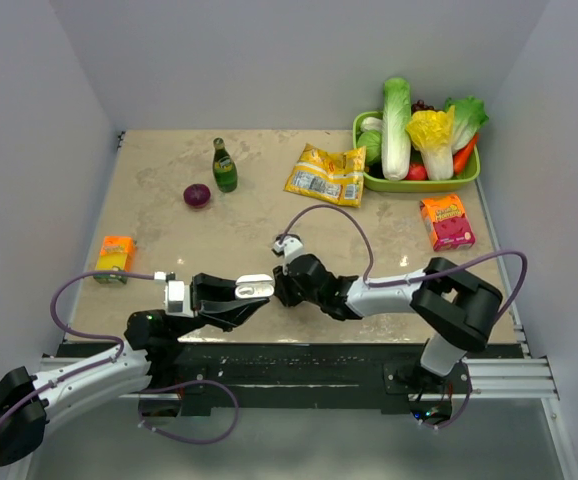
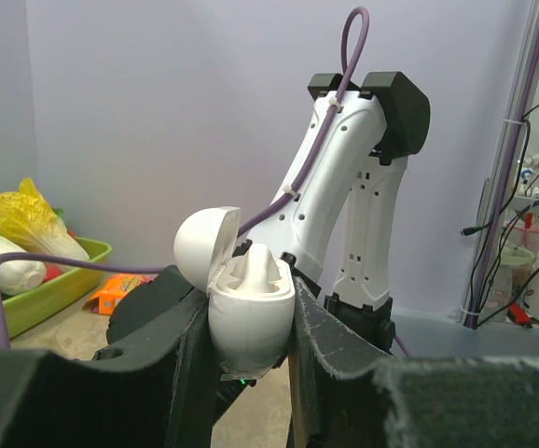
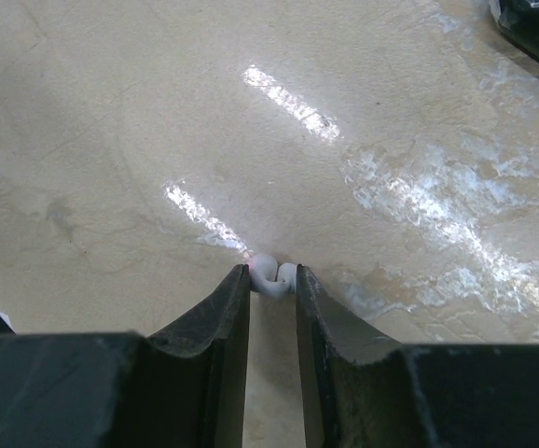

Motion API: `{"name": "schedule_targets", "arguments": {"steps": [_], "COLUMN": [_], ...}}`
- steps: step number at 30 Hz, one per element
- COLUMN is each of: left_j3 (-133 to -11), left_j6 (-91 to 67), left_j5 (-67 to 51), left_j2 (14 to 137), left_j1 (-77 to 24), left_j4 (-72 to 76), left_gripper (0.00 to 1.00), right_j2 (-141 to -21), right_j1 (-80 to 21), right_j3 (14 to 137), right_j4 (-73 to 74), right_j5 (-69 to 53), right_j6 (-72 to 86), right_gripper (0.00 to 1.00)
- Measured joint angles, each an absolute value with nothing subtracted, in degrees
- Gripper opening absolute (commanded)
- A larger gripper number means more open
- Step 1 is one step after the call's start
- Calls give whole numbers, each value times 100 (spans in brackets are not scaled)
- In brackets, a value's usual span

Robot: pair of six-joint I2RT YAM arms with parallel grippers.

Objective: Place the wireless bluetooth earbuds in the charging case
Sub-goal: Adjust the earbud at the center of the board.

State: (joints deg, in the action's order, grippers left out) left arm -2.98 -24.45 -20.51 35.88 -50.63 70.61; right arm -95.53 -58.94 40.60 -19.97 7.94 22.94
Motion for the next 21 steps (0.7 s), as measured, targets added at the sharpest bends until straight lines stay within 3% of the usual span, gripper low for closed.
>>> {"name": "schedule_targets", "arguments": {"steps": [12, 19, 21], "left_j3": [-298, -298, -298], "left_j6": [-2443, -2445, -2445], "left_j5": [-2034, -2029, -2027], "left_j2": [3730, 3940, 3942], "left_j1": [-5063, -5063, -5063], "left_j4": [7072, 7199, 7227], "left_gripper": [0, 0, 0], "right_j2": [-8125, -8053, -8099], "right_j1": [-4825, -4250, -4195], "right_j3": [3686, 3155, 3068], "right_j4": [-1538, -1544, -1549], "right_j5": [910, 917, 871], "right_j6": [3280, 3905, 3911], "right_gripper": [0, 0, 7]}}
